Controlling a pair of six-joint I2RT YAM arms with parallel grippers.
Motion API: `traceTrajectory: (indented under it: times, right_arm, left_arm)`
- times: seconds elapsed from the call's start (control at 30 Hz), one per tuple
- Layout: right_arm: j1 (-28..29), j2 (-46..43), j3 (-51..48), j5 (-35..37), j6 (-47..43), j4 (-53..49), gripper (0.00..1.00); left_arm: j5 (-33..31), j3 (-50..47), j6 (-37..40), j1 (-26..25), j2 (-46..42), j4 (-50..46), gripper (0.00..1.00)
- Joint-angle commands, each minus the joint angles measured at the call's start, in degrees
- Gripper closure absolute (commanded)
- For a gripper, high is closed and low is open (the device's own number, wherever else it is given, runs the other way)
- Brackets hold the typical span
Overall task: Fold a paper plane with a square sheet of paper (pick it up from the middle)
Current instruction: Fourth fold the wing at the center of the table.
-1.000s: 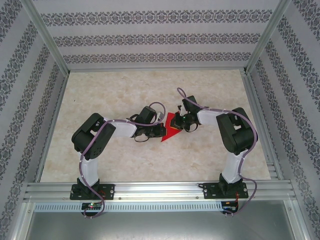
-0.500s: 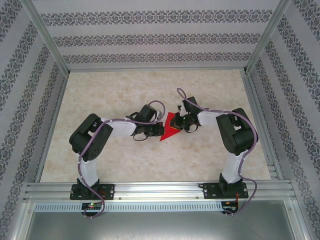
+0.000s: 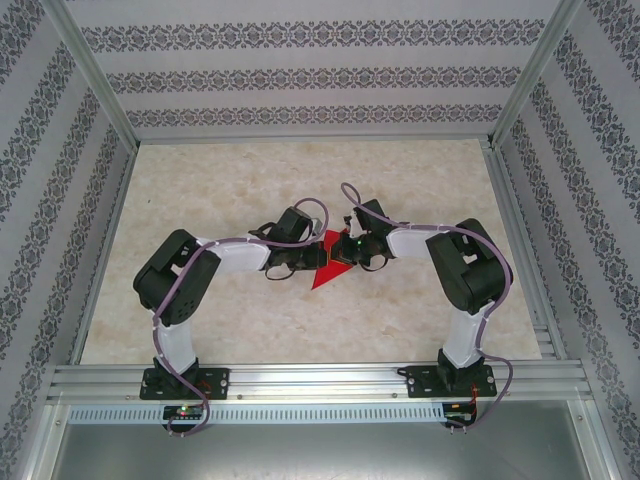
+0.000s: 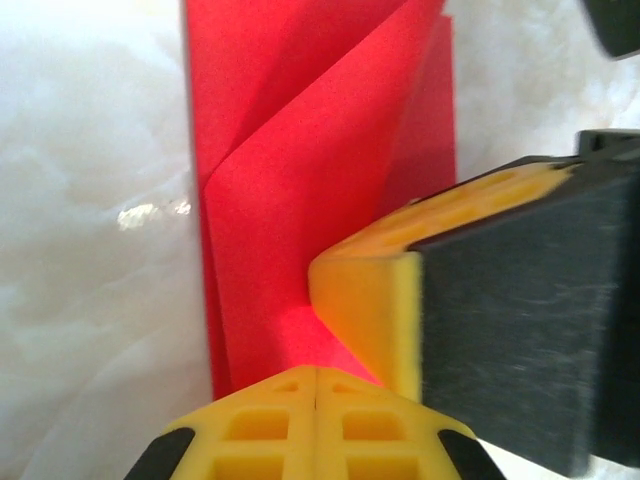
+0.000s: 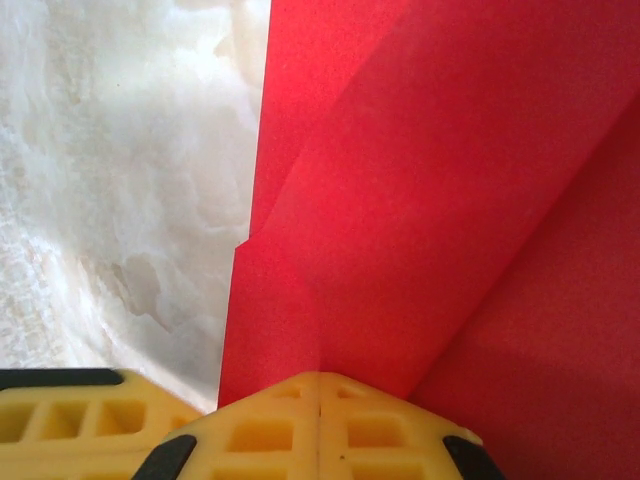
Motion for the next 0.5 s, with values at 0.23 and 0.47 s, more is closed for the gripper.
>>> traceTrajectory:
  times: [0.23,0.47]
  right_arm:
    - [-1.0,-0.4,-0.8,3.0,0.8,-3.1,1.00]
    - [-4.0,1.6,1.8,6.0,0.6,-3.8,1.00]
  left_arm:
    - [-2.7,2.8,2.8,0.7,3.9,-8.6,1.00]
    - [-3.3,2.9,4.7,0.5,4.6,-13.1,1.00]
